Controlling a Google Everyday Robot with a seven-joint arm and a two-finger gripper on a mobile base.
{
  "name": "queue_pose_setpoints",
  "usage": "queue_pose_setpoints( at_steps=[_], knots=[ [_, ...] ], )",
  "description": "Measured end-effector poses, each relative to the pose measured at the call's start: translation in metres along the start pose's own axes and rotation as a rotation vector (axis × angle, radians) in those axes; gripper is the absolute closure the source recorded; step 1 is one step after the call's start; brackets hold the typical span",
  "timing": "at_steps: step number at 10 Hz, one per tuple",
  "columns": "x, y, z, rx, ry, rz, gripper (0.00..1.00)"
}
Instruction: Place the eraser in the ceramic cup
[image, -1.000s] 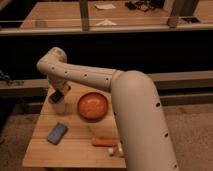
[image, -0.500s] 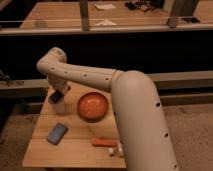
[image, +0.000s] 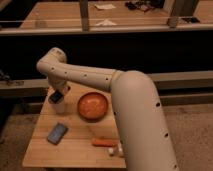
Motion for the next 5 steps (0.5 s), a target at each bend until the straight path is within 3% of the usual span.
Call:
queue_pose_setpoints(
  at_steps=[5],
  knots=[
    [-0.0012, -0.0002, 0.0004, 0.001, -0.001, -0.002, 0.82]
  ],
)
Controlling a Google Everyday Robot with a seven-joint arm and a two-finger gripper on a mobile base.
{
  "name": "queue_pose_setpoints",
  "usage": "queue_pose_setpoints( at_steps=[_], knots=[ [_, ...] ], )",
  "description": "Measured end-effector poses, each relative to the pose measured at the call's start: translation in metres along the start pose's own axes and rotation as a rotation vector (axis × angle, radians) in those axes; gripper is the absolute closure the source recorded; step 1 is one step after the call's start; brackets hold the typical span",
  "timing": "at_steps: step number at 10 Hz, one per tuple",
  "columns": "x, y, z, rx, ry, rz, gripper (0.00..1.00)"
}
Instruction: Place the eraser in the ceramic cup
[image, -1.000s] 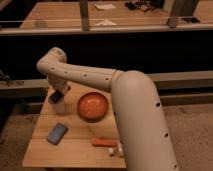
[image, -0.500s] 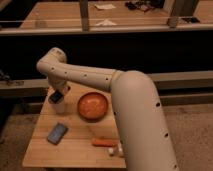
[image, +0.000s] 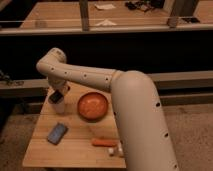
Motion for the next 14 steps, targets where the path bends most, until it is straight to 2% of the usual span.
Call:
queue_pose_setpoints(
  at_steps=[2, 4, 11, 14],
  knots=[
    [-0.0008, -0.0002, 0.0, 0.001, -0.001, -0.001, 0.82],
    [-0.0012, 0.0001, 0.0, 0.001, -0.001, 0.0, 0.76],
    [-0.0024, -0.0005, -0.0022, 0.006, -0.001, 0.001, 0.76],
    [-0.0033, -0.0004, -0.0024, 0.007, -0.002, 0.002, 0.69]
  ],
)
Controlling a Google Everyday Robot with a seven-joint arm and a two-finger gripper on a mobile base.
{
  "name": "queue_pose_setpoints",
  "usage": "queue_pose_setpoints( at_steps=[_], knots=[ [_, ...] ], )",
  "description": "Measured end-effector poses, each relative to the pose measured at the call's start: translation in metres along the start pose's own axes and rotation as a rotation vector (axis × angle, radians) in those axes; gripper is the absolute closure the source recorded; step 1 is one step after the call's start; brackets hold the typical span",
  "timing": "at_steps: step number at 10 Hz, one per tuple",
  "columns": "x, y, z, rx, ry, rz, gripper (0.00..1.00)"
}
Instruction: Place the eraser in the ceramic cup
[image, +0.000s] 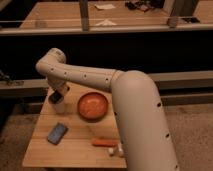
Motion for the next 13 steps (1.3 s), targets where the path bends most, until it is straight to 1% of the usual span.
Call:
queue_pose_setpoints(
  at_steps=[1, 2, 3, 4, 6, 7, 11, 12, 13],
  knots=[
    [-0.0005, -0.0003, -0.0001, 0.001, -0.001, 0.0, 0.7],
    [-0.0002, -0.0004, -0.0002, 0.002, -0.001, 0.0, 0.77],
    [-0.0003, -0.0002, -0.0001, 0.002, -0.001, 0.0, 0.79],
    [-0.0005, -0.0004, -0.0005, 0.002, -0.001, 0.001, 0.79],
    [-0.0014, -0.0005, -0.0007, 0.003, -0.002, 0.002, 0.74],
    [-0.0013, -0.0009, -0.0013, 0.004, -0.003, 0.003, 0.74],
    [-0.0022, -0.0006, -0.0012, 0.006, -0.006, 0.004, 0.74],
    [-0.0029, -0.0007, -0.0012, 0.006, -0.007, 0.004, 0.75],
    [-0.0029, -0.0006, -0.0009, 0.006, -0.008, 0.005, 0.78]
  ],
)
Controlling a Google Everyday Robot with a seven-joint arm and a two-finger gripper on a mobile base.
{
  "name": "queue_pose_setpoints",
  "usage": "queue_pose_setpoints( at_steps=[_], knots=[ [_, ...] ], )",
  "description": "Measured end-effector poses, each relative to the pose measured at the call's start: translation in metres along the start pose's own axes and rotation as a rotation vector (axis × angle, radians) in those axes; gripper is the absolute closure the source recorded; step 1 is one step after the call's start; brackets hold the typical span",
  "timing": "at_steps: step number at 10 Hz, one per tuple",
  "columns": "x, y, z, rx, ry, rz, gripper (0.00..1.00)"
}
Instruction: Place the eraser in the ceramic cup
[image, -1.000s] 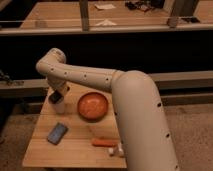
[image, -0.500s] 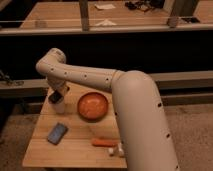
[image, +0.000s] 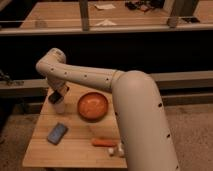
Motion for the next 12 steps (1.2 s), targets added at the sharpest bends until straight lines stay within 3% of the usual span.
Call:
queue_pose_setpoints(
  at_steps=[4, 8, 10, 12],
  knots=[
    [-0.0008, -0.0002, 0.0007, 0.002, -0.004, 0.003, 0.79],
    [-0.0019, -0.0001, 0.0014, 0.004, -0.009, 0.006, 0.72],
    [-0.0027, -0.0002, 0.0014, 0.005, -0.011, 0.009, 0.62],
    [-0.0028, -0.0003, 0.0015, 0.006, -0.012, 0.012, 0.62]
  ],
)
